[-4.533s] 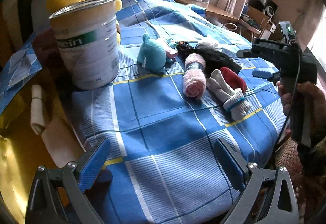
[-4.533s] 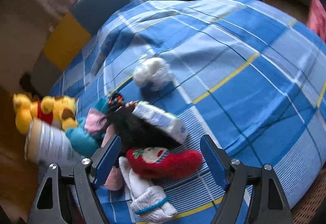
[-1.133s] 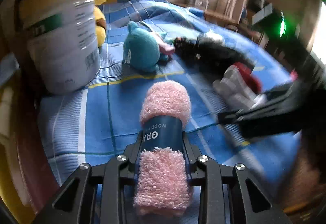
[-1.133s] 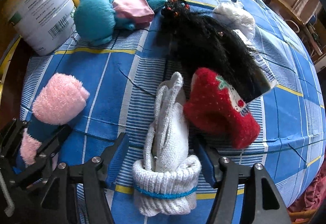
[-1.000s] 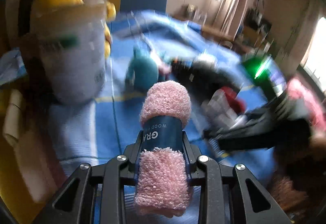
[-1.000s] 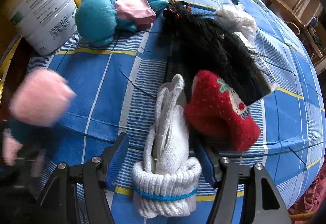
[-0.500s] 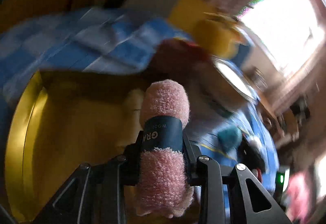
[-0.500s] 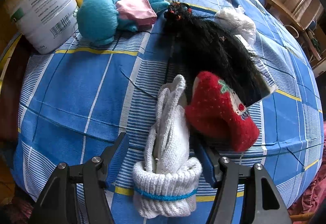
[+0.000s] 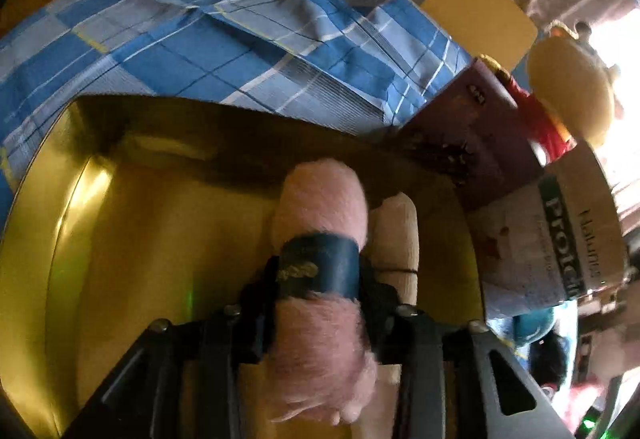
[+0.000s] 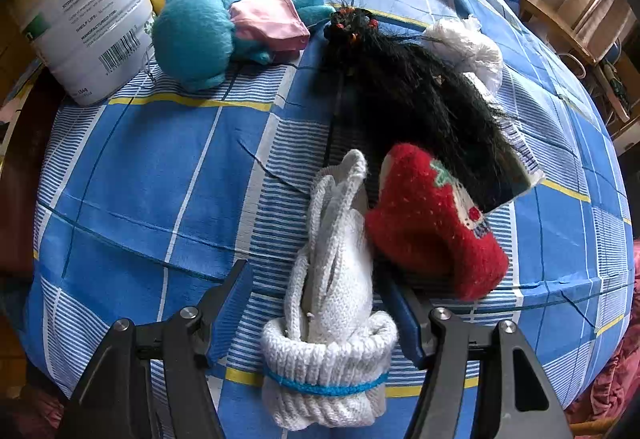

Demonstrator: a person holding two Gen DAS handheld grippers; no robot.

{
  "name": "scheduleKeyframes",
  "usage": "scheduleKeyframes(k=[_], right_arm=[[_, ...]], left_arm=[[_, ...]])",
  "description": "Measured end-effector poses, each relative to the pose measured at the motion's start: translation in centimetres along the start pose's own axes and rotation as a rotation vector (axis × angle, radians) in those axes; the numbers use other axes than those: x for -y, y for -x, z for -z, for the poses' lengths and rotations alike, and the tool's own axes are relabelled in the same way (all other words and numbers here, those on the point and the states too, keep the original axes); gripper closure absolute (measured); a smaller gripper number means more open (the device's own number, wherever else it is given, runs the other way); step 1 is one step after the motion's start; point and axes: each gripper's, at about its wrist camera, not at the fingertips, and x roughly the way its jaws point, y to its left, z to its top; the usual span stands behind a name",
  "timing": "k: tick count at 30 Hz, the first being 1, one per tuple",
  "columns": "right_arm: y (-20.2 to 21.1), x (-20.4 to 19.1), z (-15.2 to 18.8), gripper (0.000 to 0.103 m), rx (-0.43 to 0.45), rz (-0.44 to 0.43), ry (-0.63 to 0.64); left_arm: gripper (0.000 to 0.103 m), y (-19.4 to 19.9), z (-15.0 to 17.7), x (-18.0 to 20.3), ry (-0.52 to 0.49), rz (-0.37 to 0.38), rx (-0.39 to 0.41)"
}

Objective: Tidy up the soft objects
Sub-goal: 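Carry the pink towel roll to the gold tray and release it with the left gripper, then carry the white knit glove to the tray and release it with the right gripper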

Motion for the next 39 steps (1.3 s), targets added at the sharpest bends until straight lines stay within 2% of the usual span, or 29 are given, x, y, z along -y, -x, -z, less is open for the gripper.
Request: scheduleKeyframes(k=[1, 3, 4, 9, 11, 13, 16, 19, 23, 28, 31, 35, 39], right_arm=[[0.0, 0.0, 0.0, 0.037, 0.0, 0.0, 0.0], [0.0, 0.0, 0.0, 0.037, 0.001, 0.0, 0.0], [0.0, 0.0, 0.0, 0.037, 0.002, 0.0, 0.0], [0.0, -0.1, -0.2, 0.039, 0.012, 0.002, 0.005], [0.3, -0.4, -0.3, 0.047, 0.023, -0.002, 0.012], [0.6, -0.7, -0.4, 0.064, 0.032, -0.001, 0.023], [1.1, -1.0, -0.6, 0.074, 0.027, 0.007, 0.033], [2.3, -1.3, -1.1, 0.077, 0.027, 0.023, 0.047], [6.2, -1.8, -3.0, 0.077, 0.094, 0.005, 0.072], [9.8, -2.2, -8.7, 0.077, 0.174, -0.003, 0.069], [10.7, -2.6, -13.8, 0.077, 0.214, 0.025, 0.045], [12.2, -3.9, -22.6, 0.077, 0.268, 0.101, 0.016], [15.6, -6.9, -30.0, 0.077, 0.371, 0.187, 0.017]], left_arm=[[0.053, 0.1, 0.0, 0.0, -0.004, -0.014, 0.009], [0.039, 0.7, 0.1, 0.2, -0.023, -0.006, 0.029], [0.035, 0.9, 0.1, 0.3, -0.036, -0.013, 0.04], [0.032, 3.9, 1.3, 0.3, -0.111, -0.064, 0.103], [0.032, 5.4, 2.3, -0.2, -0.13, -0.048, 0.114], [0.032, 6.5, 3.3, -0.5, -0.162, -0.034, 0.122], [0.032, 7.3, 4.0, -0.8, -0.217, -0.016, 0.123], [0.032, 8.5, 4.8, -1.4, -0.235, -0.001, 0.127], [0.031, 9.4, 5.5, -1.7, -0.258, 0.012, 0.135], [0.03, 10.1, 6.2, -1.6, -0.292, 0.026, 0.149], [0.03, 10.5, 6.4, -1.7, -0.299, 0.041, 0.152], [0.03, 11.3, 6.5, -1.9, -0.312, 0.053, 0.166], [0.029, 12.2, 6.6, -2.1, -0.326, 0.061, 0.183]])
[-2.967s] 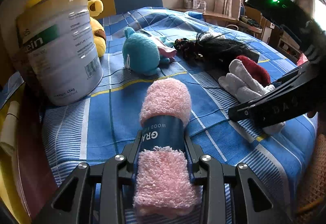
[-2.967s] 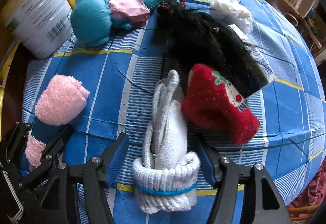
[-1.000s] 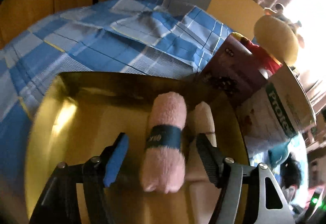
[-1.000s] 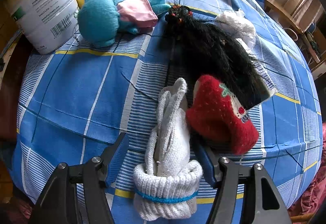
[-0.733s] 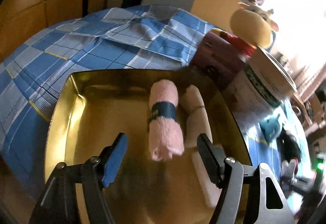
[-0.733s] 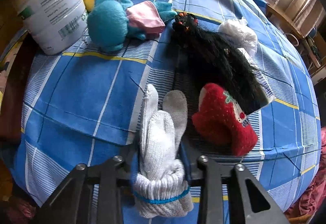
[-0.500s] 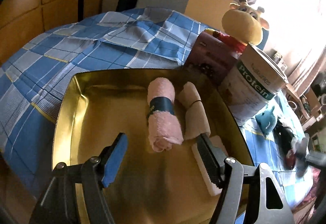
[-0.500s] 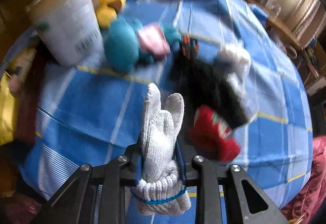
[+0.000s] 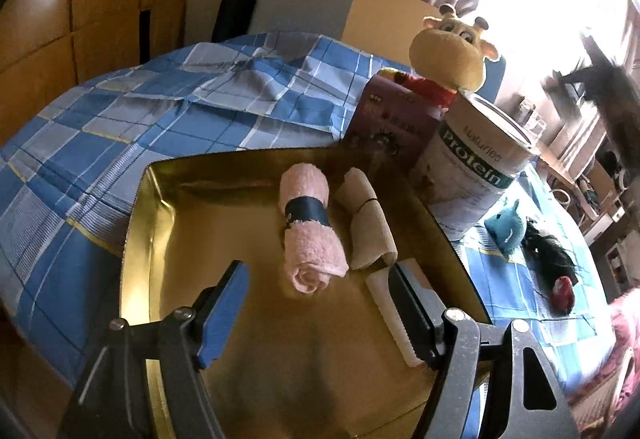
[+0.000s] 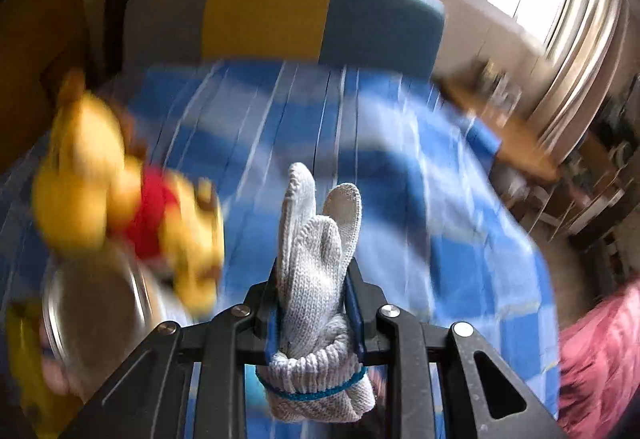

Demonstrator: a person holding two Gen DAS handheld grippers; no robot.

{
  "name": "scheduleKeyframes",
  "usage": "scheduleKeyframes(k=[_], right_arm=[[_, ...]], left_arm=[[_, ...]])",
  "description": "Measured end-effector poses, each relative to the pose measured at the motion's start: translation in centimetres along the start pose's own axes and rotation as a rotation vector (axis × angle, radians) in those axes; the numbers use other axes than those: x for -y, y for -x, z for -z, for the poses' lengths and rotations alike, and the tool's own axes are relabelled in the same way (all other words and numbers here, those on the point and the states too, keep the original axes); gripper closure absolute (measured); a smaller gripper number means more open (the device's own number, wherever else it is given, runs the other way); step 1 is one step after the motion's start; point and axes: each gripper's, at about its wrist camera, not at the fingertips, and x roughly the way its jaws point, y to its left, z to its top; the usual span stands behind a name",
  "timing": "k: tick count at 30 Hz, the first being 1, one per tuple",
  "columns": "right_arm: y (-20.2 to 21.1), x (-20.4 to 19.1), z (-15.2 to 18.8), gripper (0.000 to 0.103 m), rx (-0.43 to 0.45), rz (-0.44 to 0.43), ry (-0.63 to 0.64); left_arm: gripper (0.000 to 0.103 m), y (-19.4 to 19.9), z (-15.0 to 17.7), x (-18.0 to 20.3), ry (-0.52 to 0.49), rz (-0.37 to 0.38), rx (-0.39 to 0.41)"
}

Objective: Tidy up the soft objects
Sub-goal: 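Carry the white knit glove to the tray and release it with the right gripper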

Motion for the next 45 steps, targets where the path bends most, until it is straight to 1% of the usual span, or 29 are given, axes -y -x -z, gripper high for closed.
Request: scheduleKeyframes(k=[2, 4, 5, 7, 8, 9, 11, 12, 13, 14, 16, 17, 20, 22, 23, 24, 27, 29, 30, 32, 33, 34, 35, 38, 40, 42, 45], right_arm=[[1.1, -2.2, -4.2, 0.077, 0.069, 0.03, 0.001], [2.8, -4.5, -7.4, 0.077, 0.142, 0.002, 0.001], [4.0, -6.4, -8.9, 0.077, 0.191, -0.034, 0.02], [5.8, -9.9, -10.4, 0.077, 0.258, -0.124, 0.08], [7.1, -12.7, -10.4, 0.077, 0.294, -0.204, 0.142], [7.7, -14.3, -10.2, 0.077, 0.306, -0.254, 0.18], [8.9, -19.0, -8.0, 0.077, 0.31, -0.385, 0.319], [9.1, -20.9, -6.6, 0.077, 0.297, -0.43, 0.378], [9.1, -23.0, -4.5, 0.077, 0.264, -0.49, 0.443], [8.9, -24.3, -2.7, 0.077, 0.232, -0.528, 0.485], [8.3, -26.9, 1.2, 0.077, 0.165, -0.581, 0.565], [7.7, -28.3, 3.6, 0.077, 0.115, -0.611, 0.608], [5.6, -31.0, 9.5, 0.077, -0.005, -0.656, 0.67], [4.3, -32.2, 12.3, 0.077, -0.056, -0.678, 0.67], [3.4, -33.0, 13.5, 0.077, -0.095, -0.687, 0.641], [2.5, -33.4, 14.2, 0.077, -0.126, -0.698, 0.613], [0.8, -34.9, 15.7, 0.077, -0.177, -0.712, 0.54], [-0.5, -35.3, 17.2, 0.074, -0.237, -0.724, 0.462], [-1.0, -35.5, 17.6, 0.074, -0.251, -0.721, 0.437], [-1.5, -35.4, 18.8, 0.071, -0.271, -0.704, 0.392], [-1.7, -35.3, 19.0, 0.065, -0.289, -0.7, 0.378], [-2.0, -35.0, 19.3, 0.064, -0.303, -0.702, 0.366], [-1.9, -34.8, 19.4, 0.064, -0.301, -0.705, 0.355], [-0.8, -33.3, 19.3, 0.058, -0.264, -0.72, 0.335], [0.1, -32.2, 19.1, 0.048, -0.231, -0.732, 0.317], [1.3, -30.9, 18.9, 0.046, -0.195, -0.74, 0.308], [3.0, -29.0, 19.2, 0.046, -0.123, -0.718, 0.312]], left_arm=[[0.028, 0.3, 0.0, 0.0, -0.008, -0.004, 0.006], [0.028, 0.6, 0.1, -0.2, -0.01, -0.006, 0.011], [0.028, 0.7, 0.1, -0.2, -0.011, -0.008, 0.011], [0.028, 0.9, 0.2, -0.5, -0.008, -0.018, 0.013], [0.028, 1.0, 0.3, -0.6, -0.004, -0.023, 0.015], [0.028, 1.1, 0.3, -0.8, 0.0, -0.027, 0.016], [0.028, 1.4, 0.5, -1.5, 0.016, -0.049, 0.021], [0.028, 1.5, 0.5, -1.7, 0.021, -0.058, 0.019], [0.028, 1.6, 0.5, -2.1, 0.031, -0.072, 0.018], [0.028, 1.8, 0.6, -2.5, 0.043, -0.087, 0.019], [0.028, 2.3, 0.7, -3.6, 0.076, -0.121, 0.026], [0.028, 2.5, 0.7, -4.0, 0.09, -0.133, 0.029], [0.026, 3.0, 0.8, -5.3, 0.138, -0.179, 0.042], [0.026, 3.4, 0.9, -6.1, 0.161, -0.198, 0.048], [0.026, 3.6, 1.0, -6.4, 0.167, -0.207, 0.053], [0.026, 3.8, 1.0, -6.6, 0.17, -0.215, 0.058], [0.025, 4.3, 1.3, -6.8, 0.17, -0.231, 0.067], [0.025, 4.5, 1.4, -7.0, 0.17, -0.234, 0.068], [0.025, 4.7, 1.5, -7.0, 0.167, -0.233, 0.069], [0.025, 4.9, 1.7, -7.0, 0.154, -0.24, 0.071], [0.025, 4.9, 1.8, -6.9, 0.148, -0.238, 0.068], [0.025, 4.9, 1.9, -6.9, 0.147, -0.234, 0.065], [0.025, 4.9, 1.9, -6.9, 0.147, -0.232, 0.064], [0.025, 4.9, 1.9, -6.5, 0.141, -0.226, 0.064], [0.025, 5.0, 1.8, -6.2, 0.134, -0.222, 0.067], [0.025, 5.1, 1.8, -5.9, 0.127, -0.218, 0.07], [0.025, 5.3, 1.8, -5.1, 0.106, -0.212, 0.073]])
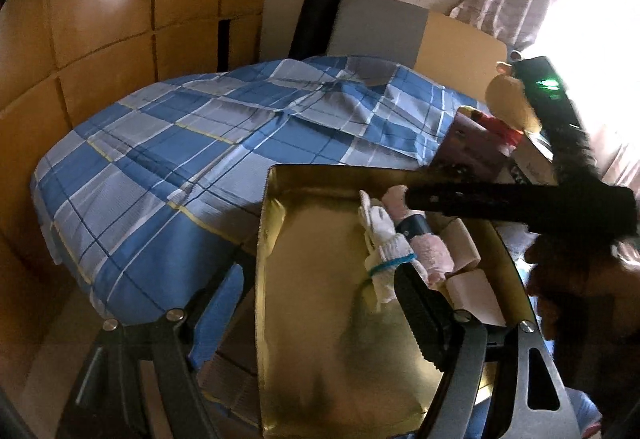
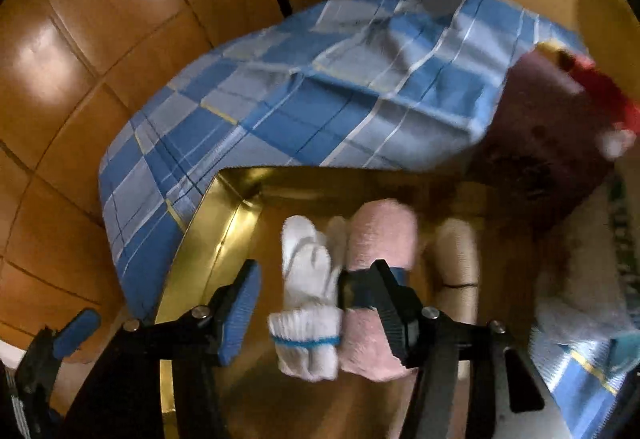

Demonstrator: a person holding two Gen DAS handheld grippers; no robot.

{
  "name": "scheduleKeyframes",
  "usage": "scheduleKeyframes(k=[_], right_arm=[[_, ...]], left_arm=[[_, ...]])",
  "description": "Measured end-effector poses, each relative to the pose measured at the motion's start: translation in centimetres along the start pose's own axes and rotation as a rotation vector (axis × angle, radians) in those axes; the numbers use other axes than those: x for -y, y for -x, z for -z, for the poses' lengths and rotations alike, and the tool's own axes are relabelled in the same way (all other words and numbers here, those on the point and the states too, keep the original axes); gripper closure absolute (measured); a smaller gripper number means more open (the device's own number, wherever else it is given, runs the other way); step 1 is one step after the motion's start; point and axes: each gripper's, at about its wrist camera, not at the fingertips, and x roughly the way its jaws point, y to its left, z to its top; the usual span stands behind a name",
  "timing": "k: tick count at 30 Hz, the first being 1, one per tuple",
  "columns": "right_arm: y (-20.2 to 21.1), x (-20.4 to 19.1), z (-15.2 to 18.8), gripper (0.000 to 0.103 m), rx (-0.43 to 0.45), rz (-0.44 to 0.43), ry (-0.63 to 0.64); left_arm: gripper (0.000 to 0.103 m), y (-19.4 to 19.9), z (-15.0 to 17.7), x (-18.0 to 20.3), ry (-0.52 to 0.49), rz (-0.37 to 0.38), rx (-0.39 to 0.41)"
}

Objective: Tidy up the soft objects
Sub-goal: 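Carry the white knit glove to the tray and release it with the right gripper, then move both grippers back toward the teal plush and remaining items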

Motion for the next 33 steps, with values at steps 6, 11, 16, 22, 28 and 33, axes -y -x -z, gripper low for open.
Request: scheduleKeyframes(k=[6, 11, 16, 22, 28, 33], right_arm=[[4.8, 1.5, 3.0, 0.046, 0.094, 0.066, 0.05], [8.3, 3.6, 6.0, 0.046, 0.142, 0.1, 0.058], [11.0, 6.2, 8.6, 0.046, 0.167, 0.147, 0.027], [14.0, 11.6, 11.6, 0.046, 0.175, 0.246, -0.052], [16.8, 21.4, 15.8, 0.046, 0.188, 0.424, -0.275], [18.0, 28.9, 20.6, 0.046, 0.201, 0.502, -0.513]], left_arm=[[0.025, 0.3, 0.3, 1.7, -0.044, 0.016, -0.003], [0.024, 0.6, 0.7, 3.7, -0.096, 0.036, -0.01], [0.024, 0.7, 1.0, 5.7, -0.148, 0.062, -0.016], [0.024, 0.8, 1.3, 9.1, -0.238, 0.132, -0.041], [0.025, 0.9, 1.6, 13.9, -0.335, 0.224, -0.069], [0.025, 0.8, 2.4, 18.5, -0.438, 0.308, -0.115]])
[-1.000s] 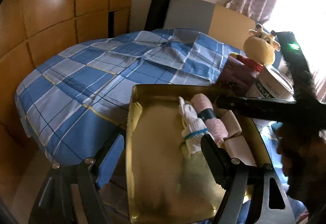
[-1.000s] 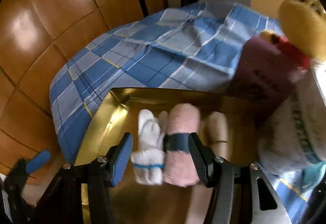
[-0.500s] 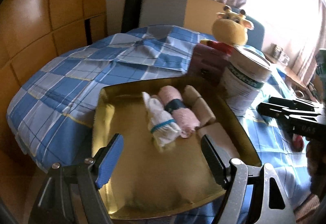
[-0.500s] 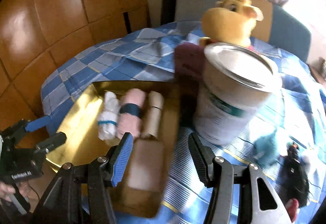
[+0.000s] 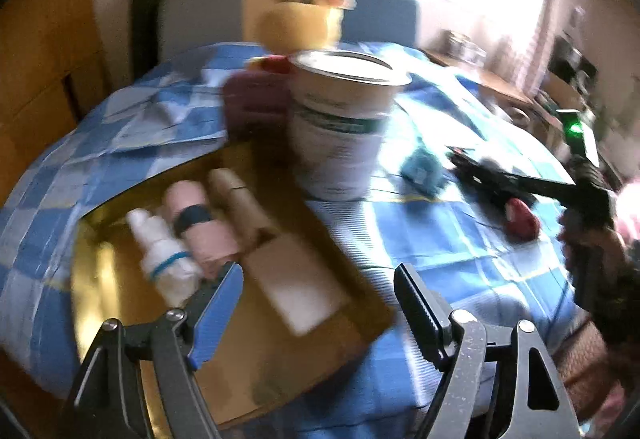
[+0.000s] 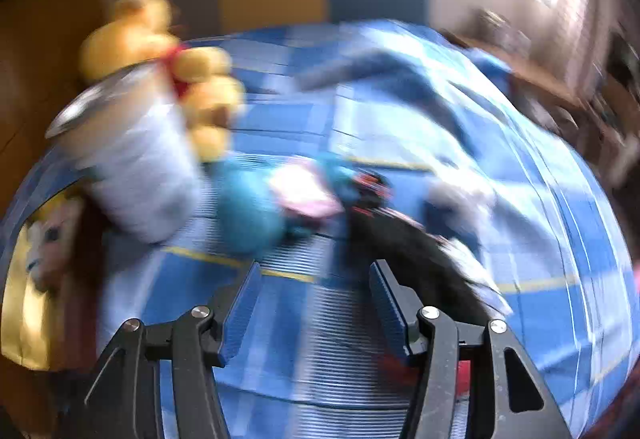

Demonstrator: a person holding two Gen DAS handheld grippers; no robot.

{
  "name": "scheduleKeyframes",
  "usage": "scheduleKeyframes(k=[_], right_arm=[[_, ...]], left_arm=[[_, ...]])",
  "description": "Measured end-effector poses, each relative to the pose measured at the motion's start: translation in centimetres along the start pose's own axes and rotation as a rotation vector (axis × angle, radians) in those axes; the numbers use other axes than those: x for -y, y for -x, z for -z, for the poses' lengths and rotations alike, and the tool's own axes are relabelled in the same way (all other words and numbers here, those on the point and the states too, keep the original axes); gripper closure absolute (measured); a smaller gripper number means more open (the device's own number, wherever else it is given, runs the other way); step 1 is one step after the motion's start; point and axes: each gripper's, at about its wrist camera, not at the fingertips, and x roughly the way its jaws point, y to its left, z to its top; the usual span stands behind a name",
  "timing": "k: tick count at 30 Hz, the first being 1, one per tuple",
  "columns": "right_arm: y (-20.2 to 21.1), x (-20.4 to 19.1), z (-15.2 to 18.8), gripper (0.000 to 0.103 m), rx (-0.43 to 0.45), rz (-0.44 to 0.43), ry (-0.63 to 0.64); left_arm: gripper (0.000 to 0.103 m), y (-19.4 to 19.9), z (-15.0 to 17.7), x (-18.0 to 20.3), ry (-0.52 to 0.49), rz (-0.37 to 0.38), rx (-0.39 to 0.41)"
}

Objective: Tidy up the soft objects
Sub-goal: 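Move both grippers back toward the teal plush and remaining items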

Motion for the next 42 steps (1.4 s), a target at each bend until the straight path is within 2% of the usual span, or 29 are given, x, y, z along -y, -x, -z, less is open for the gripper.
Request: scheduleKeyframes(k=[3, 5, 9, 16, 22, 31, 37, 38, 40, 41, 42], right_arm=[[-0.4, 3.1, 0.1, 0.046, -0.019, 0.01, -0.147], [0.3, 4.4, -0.2, 0.046, 0.019, 0.014, -0.208], [0.5, 5.7, -0.1, 0.046, 0.014, -0.01, -0.28], [0.9, 6.8, 0.0, 0.046, 0.016, -0.051, -0.35], [1.1, 7.5, -0.1, 0.046, 0.024, -0.049, -0.384], [1.8, 11.9, 0.9, 0.046, 0.06, -0.126, -0.625], [1.7, 12.4, 1.0, 0.046, 0.062, -0.154, -0.656], [1.6, 12.3, 1.0, 0.046, 0.063, -0.152, -0.653], [1.7, 12.4, 1.0, 0.046, 0.069, -0.15, -0.653], [1.8, 12.5, 1.0, 0.046, 0.076, -0.148, -0.658], [1.9, 12.7, 1.1, 0.046, 0.085, -0.146, -0.663]], left_arm=[[0.024, -1.1, -0.9, 2.6, -0.049, 0.041, -0.024], [0.024, -2.0, -1.6, 4.3, -0.069, 0.055, -0.035], [0.024, -4.6, -3.2, 7.4, -0.106, 0.083, -0.055], [0.024, -10.4, -5.7, 11.5, -0.179, 0.073, -0.075], [0.022, -14.6, -7.9, 13.6, -0.186, 0.053, -0.078], [0.016, -20.6, -10.1, 15.4, -0.226, -0.022, -0.06], [0.015, -23.3, -10.9, 16.5, -0.243, 0.0, -0.077], [0.02, -23.5, -10.9, 16.9, -0.25, 0.019, -0.076], [0.04, -23.2, -10.5, 17.6, -0.299, -0.005, -0.052], [0.055, -23.0, -10.3, 17.8, -0.326, -0.023, -0.037], [0.056, -22.7, -10.2, 17.7, -0.329, -0.014, -0.035]])
